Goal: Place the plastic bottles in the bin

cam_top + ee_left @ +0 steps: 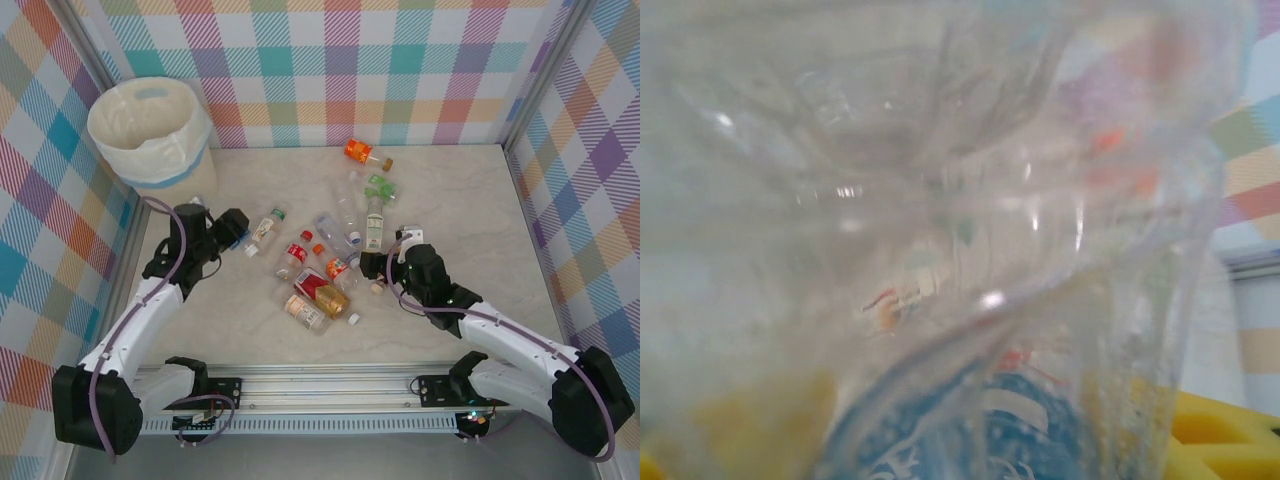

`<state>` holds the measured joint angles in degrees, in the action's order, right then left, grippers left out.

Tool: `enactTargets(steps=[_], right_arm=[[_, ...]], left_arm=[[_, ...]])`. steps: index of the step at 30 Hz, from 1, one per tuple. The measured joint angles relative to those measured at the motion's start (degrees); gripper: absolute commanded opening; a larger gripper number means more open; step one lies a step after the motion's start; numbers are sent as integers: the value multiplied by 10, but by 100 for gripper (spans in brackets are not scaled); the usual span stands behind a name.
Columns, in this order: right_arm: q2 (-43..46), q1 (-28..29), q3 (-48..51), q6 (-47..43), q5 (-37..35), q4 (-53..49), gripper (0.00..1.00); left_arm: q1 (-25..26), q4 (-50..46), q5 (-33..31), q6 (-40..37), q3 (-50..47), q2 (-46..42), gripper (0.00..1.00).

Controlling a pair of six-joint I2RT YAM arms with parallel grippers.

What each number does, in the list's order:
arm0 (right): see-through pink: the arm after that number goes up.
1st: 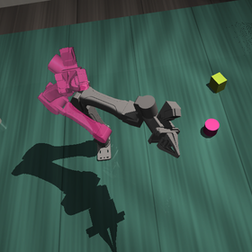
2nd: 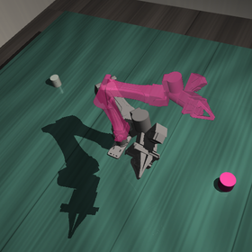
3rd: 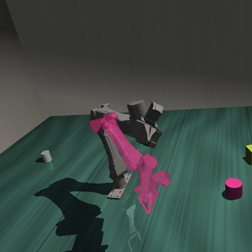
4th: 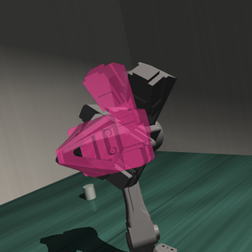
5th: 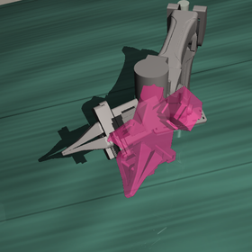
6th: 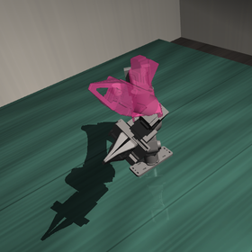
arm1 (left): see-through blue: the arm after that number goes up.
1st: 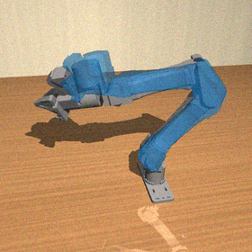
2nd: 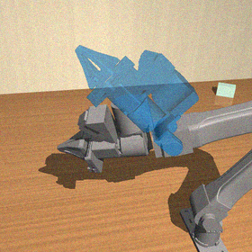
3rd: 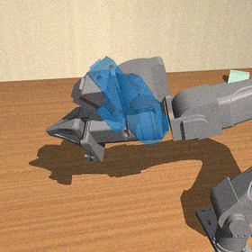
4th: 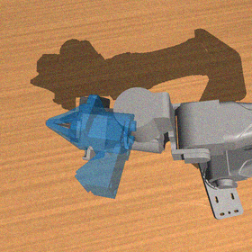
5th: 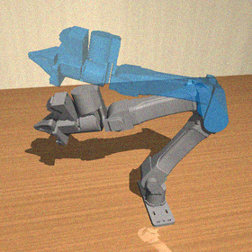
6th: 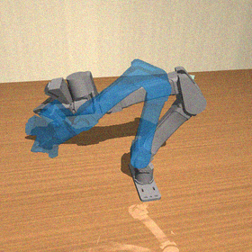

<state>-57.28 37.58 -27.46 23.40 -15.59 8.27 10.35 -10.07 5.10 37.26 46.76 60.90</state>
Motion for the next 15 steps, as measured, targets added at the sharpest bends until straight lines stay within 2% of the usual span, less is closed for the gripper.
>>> enactTargets(steps=[5,11,15], right_arm=[[-13,0,-8,5,0,15,100],[-14,0,-14,12,2,30,100],[-14,0,-19,12,4,31,100]], left_arm=[[0,-5,-16,-63,148,32,57],[-7,-8,-124,-131,295,94,57],[-40,-11,-193,-159,356,142,57]])
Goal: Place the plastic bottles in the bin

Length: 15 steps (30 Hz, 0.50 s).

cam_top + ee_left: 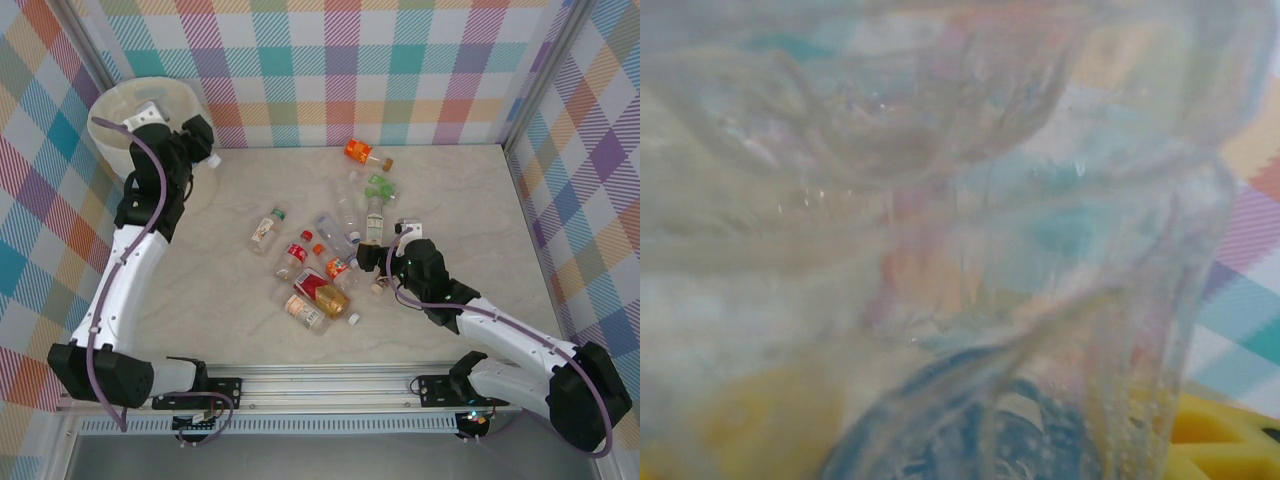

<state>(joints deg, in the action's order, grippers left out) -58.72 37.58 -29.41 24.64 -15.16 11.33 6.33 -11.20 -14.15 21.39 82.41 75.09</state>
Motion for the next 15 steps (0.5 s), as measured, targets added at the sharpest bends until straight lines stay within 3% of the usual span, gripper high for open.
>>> enactTargets(steps=[6,15], right_arm=[[13,0,-2,2,2,-3,100],[58,0,-2,16,2,-14,100]], left_arm=[[-67,-5,-61,-22,45,49,58],[-159,58,-78,-28,46,79,59]])
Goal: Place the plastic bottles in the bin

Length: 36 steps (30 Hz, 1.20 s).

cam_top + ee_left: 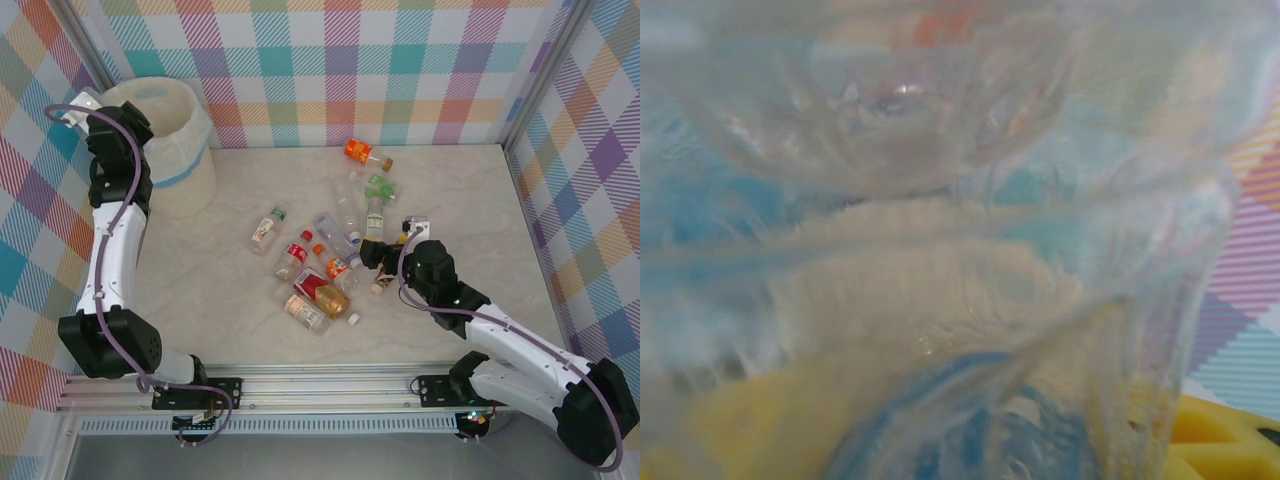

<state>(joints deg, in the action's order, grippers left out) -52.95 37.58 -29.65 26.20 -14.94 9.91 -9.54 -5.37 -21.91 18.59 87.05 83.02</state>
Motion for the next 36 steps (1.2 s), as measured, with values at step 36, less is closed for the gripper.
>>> enactTargets(steps=[36], right_arm=[[5,0,0,32,17,-49,100]], left_arm=[[-45,-20,129,-84,130,207,79]])
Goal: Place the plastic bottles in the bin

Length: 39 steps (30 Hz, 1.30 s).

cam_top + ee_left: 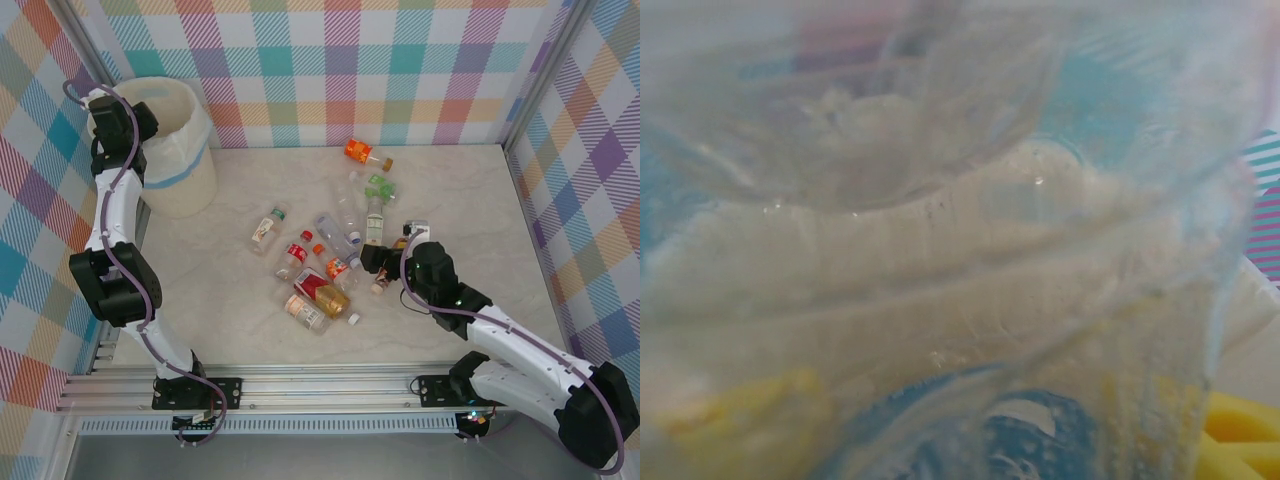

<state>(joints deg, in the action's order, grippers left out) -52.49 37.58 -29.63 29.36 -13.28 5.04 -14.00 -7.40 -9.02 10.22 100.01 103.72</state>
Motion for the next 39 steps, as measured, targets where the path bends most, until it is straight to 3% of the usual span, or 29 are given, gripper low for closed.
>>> enactTargets(steps=[17,21,30,39], right_arm=[[-18,0,0,0,7,-9,100],[-41,0,-9,6,-10,-30,100],[-87,0,-43,96,-87,-155,100],[-179,3,-46,219,-71,-206,100]], left_arm=[[37,-12,12,22,8,-3,100],[46,-21,21,35,8,-21,100],[86,-7,21,80,-35,-143,100],[129,56,7,161,-185,-261,100]])
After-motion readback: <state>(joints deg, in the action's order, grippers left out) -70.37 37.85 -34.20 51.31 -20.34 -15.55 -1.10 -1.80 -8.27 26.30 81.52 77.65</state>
